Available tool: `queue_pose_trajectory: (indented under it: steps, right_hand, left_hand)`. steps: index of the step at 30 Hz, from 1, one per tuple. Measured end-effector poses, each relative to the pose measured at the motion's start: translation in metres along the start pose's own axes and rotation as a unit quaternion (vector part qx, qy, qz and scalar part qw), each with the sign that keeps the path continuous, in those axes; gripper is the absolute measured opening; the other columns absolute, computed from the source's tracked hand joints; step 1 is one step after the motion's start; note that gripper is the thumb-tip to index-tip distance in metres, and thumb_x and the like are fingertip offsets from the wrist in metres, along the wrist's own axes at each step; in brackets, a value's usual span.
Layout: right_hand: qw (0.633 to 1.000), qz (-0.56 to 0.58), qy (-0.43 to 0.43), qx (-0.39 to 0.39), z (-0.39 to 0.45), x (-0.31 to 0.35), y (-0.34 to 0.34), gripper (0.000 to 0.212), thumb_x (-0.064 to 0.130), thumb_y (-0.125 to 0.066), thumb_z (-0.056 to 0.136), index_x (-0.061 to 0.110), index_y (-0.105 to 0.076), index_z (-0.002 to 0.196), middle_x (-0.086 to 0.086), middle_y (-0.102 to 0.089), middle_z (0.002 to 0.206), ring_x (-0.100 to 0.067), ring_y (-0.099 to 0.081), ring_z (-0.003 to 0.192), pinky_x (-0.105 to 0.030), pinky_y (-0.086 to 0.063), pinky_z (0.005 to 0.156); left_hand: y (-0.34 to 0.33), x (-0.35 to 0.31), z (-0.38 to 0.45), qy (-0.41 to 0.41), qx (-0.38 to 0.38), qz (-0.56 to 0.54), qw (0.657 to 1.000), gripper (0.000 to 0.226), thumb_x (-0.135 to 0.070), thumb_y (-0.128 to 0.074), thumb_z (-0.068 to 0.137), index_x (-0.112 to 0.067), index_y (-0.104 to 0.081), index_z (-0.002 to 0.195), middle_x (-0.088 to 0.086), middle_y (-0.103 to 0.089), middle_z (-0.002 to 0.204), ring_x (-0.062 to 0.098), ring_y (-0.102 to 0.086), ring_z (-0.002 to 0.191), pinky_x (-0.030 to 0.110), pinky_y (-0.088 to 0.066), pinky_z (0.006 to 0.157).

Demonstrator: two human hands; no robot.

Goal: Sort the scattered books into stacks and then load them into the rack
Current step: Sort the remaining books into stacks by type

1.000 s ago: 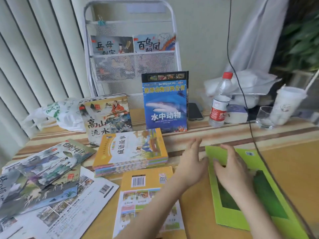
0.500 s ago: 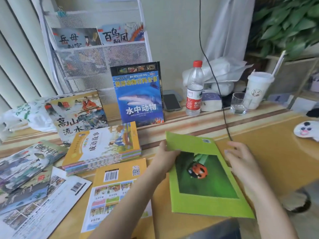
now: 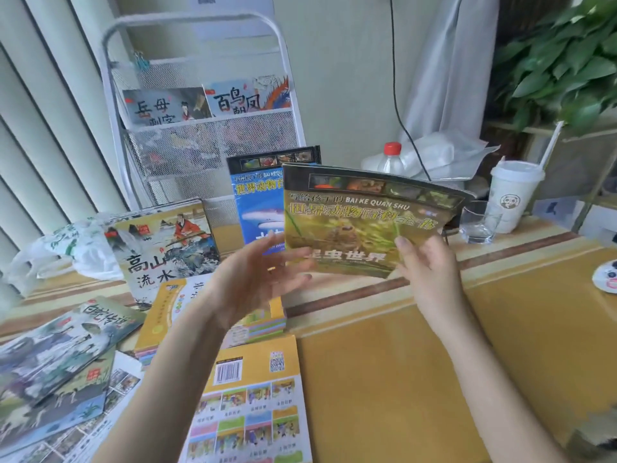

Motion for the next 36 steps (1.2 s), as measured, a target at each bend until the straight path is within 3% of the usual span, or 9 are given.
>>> queue_pose_trajectory:
  steps: [5, 10, 13, 18, 22, 27, 31, 34, 36]
  right_hand:
    - [0.998, -0.011, 0.065, 0.025, 0.073, 0.023, -0.063, 0.024, 0.02, -0.058, 0.092, 0.028, -0.043, 0.075, 0.011, -0.052, 0.067, 0.004, -0.055, 0.058, -0.009, -0.037, 0.052]
    - [0.993, -0.094, 0.067, 0.034, 0.131, -0.004, -0.131, 0.019, 0.022, -0.062, 0.089, 0.009, -0.049, 0.084, -0.005, -0.056, 0.068, -0.022, -0.051, 0.062, -0.032, -0.038, 0.055]
    - [0.981, -0.164, 0.071, 0.069, 0.136, -0.037, -0.159, 0.018, 0.02, -0.059, 0.091, 0.016, -0.044, 0.082, 0.009, -0.045, 0.061, -0.019, -0.046, 0.061, -0.028, -0.032, 0.051]
    - [0.975, -0.205, 0.083, 0.039, 0.123, -0.066, -0.171, 0.015, 0.025, -0.06, 0.091, 0.014, -0.05, 0.091, 0.002, -0.056, 0.069, -0.019, -0.051, 0.063, -0.024, -0.028, 0.046]
    - [0.965, -0.255, 0.055, 0.021, 0.118, -0.067, -0.175, 0.037, 0.028, -0.068, 0.085, 0.009, -0.043, 0.106, -0.006, -0.06, 0.079, -0.025, -0.053, 0.067, -0.025, -0.023, 0.044]
    - [0.947, -0.298, 0.114, 0.029, 0.088, -0.036, -0.176, 0.032, 0.022, -0.068, 0.084, 0.009, -0.045, 0.103, -0.01, -0.059, 0.098, -0.028, -0.057, 0.087, -0.029, -0.03, 0.057]
    - [0.932, -0.231, 0.163, 0.225, 0.025, -0.015, -0.201, 0.039, 0.036, -0.054, 0.092, 0.014, -0.045, 0.123, -0.002, -0.051, 0.126, -0.018, -0.05, 0.115, -0.024, -0.04, 0.087]
    - [0.869, -0.22, 0.053, 0.44, -0.015, -0.027, -0.218, 0.053, 0.044, -0.044, 0.096, 0.028, -0.03, 0.145, 0.008, -0.018, 0.156, -0.013, -0.008, 0.144, -0.037, -0.014, 0.115]
    - [0.865, -0.195, 0.015, 0.462, -0.021, -0.033, -0.219, 0.049, 0.039, -0.044, 0.097, 0.034, -0.032, 0.144, 0.011, -0.011, 0.157, -0.011, 0.005, 0.145, -0.039, -0.006, 0.116]
  left_hand:
    - [0.025, -0.055, 0.041, -0.219, -0.156, 0.339, 0.901, 0.007, -0.011, -0.062, 0.09, -0.014, -0.058, 0.085, 0.007, -0.067, 0.078, 0.006, -0.068, 0.067, 0.028, -0.057, 0.063]
    - [0.069, -0.076, 0.101, -0.213, -0.291, 0.525, 0.771, 0.016, -0.022, -0.057, 0.092, -0.013, -0.057, 0.078, 0.004, -0.068, 0.069, 0.023, -0.068, 0.07, 0.033, -0.055, 0.069]
    - [0.108, -0.057, 0.122, -0.159, -0.311, 0.602, 0.718, 0.015, -0.025, -0.054, 0.093, -0.012, -0.055, 0.085, 0.012, -0.07, 0.075, 0.029, -0.068, 0.073, 0.032, -0.052, 0.067]
    - [0.142, -0.034, 0.129, -0.123, -0.289, 0.653, 0.689, 0.019, -0.023, -0.045, 0.097, -0.009, -0.058, 0.1, 0.019, -0.068, 0.085, 0.036, -0.067, 0.077, 0.043, -0.056, 0.069]
    - [0.147, -0.03, 0.127, -0.105, -0.281, 0.674, 0.676, 0.025, -0.023, -0.048, 0.095, 0.0, -0.056, 0.096, 0.021, -0.067, 0.086, 0.037, -0.065, 0.079, 0.045, -0.054, 0.072]
    - [0.142, -0.026, 0.105, -0.086, -0.276, 0.701, 0.652, 0.024, -0.022, -0.052, 0.095, 0.0, -0.057, 0.1, 0.019, -0.065, 0.091, 0.036, -0.062, 0.083, 0.04, -0.053, 0.071]
    - [0.134, -0.019, 0.07, -0.121, -0.293, 0.701, 0.639, 0.023, -0.024, -0.042, 0.099, -0.006, -0.054, 0.105, 0.014, -0.064, 0.096, 0.031, -0.06, 0.08, 0.035, -0.048, 0.062]
    - [0.138, -0.013, 0.023, -0.187, -0.33, 0.662, 0.646, 0.021, -0.023, -0.042, 0.099, -0.013, -0.055, 0.111, 0.008, -0.064, 0.111, 0.028, -0.063, 0.091, 0.035, -0.05, 0.068]
    - [0.148, -0.008, -0.013, -0.204, -0.37, 0.627, 0.655, 0.022, -0.021, -0.043, 0.099, -0.012, -0.056, 0.115, 0.01, -0.065, 0.112, 0.029, -0.063, 0.092, 0.035, -0.049, 0.07]
Point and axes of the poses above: each hand's wrist, its own z-axis towards the middle knuckle, its own y-axis out of the back of the hand, x = y × z, the point moved 3 cm from there along z, towards the middle knuckle
